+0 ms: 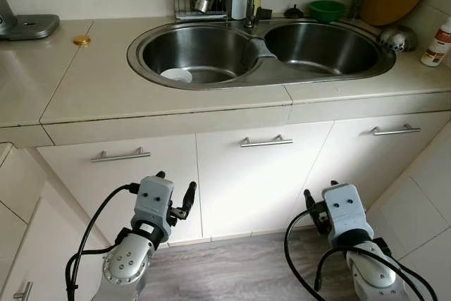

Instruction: Kitchen organization

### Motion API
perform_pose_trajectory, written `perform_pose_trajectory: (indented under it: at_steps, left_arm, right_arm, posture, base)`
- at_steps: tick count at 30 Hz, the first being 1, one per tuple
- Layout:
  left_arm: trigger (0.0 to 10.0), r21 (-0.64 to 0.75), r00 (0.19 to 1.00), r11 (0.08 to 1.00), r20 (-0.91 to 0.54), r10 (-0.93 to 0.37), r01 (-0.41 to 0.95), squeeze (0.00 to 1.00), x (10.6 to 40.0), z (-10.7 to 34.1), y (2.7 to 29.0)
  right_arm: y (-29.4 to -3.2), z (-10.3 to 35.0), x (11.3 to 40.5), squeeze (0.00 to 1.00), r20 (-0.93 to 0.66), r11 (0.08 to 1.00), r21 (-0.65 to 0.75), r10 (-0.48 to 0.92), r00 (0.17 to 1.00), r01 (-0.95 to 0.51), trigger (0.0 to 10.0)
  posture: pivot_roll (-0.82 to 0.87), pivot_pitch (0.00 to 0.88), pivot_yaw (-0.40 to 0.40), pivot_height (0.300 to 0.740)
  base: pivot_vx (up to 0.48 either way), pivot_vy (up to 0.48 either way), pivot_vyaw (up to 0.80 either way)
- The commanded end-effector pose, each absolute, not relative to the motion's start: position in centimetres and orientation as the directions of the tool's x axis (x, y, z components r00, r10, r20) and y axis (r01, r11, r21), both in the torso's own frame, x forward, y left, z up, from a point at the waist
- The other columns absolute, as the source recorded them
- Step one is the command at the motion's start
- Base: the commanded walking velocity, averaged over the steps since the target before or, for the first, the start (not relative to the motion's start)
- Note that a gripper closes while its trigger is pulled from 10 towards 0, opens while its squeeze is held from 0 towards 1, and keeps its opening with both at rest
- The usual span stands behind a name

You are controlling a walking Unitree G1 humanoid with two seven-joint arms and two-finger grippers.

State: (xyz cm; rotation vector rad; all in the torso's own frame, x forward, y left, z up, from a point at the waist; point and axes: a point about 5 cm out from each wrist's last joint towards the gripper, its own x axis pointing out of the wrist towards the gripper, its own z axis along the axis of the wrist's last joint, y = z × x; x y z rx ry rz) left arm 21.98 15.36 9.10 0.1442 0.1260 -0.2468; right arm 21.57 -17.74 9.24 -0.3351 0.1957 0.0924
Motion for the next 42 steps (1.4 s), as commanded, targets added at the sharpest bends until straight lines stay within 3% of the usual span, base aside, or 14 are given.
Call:
perform_pose_trajectory:
  at_steps: [1, 22, 26, 28, 31, 39, 42]
  left_arm:
    - [10.0, 0.15, 0.98, 0.984, -0.189, -0.067, 0.097, 0.0, 23.3, 8.8, 15.6]
    - [10.0, 0.185, 0.99, 0.979, -0.121, -0.069, 0.091, 0.0, 23.2, 9.5, 15.5]
    - [10.0, 0.257, 0.998, 0.964, -0.017, -0.063, 0.065, 0.0, 23.2, 11.0, 15.6]
    - [10.0, 0.373, 0.993, 0.923, 0.024, -0.114, 0.096, 0.0, 23.3, 11.7, 15.3]
    - [10.0, 0.463, 0.987, 0.877, 0.031, -0.158, 0.126, 0.0, 23.1, 11.8, 14.9]
    - [10.0, 0.378, 0.984, 0.909, -0.047, -0.173, 0.177, 0.0, 22.7, 10.6, 14.7]
    - [10.0, 0.304, 0.986, 0.938, -0.056, -0.154, 0.164, 0.0, 22.9, 10.5, 14.8]
  right_arm:
    - [-16.1, 8.8, 23.6, 0.0, -0.179, 0.969, -0.157, 0.161, 0.971, -0.19, 10.0]
    - [-16.6, 8.6, 23.7, 0.0, -0.167, 0.972, -0.184, 0.119, 0.979, -0.149, 10.0]
    - [-16.9, 9.7, 24.0, 0.0, -0.085, 0.944, -0.305, 0.102, 0.991, -0.123, 10.0]
    - [-15.8, 10.1, 23.9, 0.0, -0.061, 0.881, -0.434, 0.18, 0.982, -0.189, 10.0]
    - [-15.2, 10.1, 23.8, 0.0, -0.057, 0.845, -0.486, 0.223, 0.973, -0.222, 10.0]
    - [-15.3, 9.8, 24.0, 0.0, -0.079, 0.84, -0.492, 0.221, 0.972, -0.231, 10.0]
    - [-16.2, 9.4, 24.3, 0.0, -0.121, 0.914, -0.364, 0.145, 0.982, -0.179, 10.0]
  posture:
    - [0.09, 0.0, -0.1, 0.74]
    - [0.09, 0.0, -0.091, 0.74]
    - [0.09, 0.0, -0.094, 0.74]
    - [0.1, 0.0, -0.097, 0.74]
    - [0.1, 0.0, -0.098, 0.74]
    - [0.09, 0.0, -0.096, 0.74]
    - [0.09, 0.0, -0.093, 0.74]
  base:
    - [0.0, 0.0, 0.0]
    - [0.0, 0.0, 0.0]
    - [0.0, 0.0, 0.0]
    - [0.0, 0.0, 0.0]
    - [0.0, 0.0, 0.0]
    - [0.0, 0.0, 0.0]
    - [0.0, 0.0, 0.0]
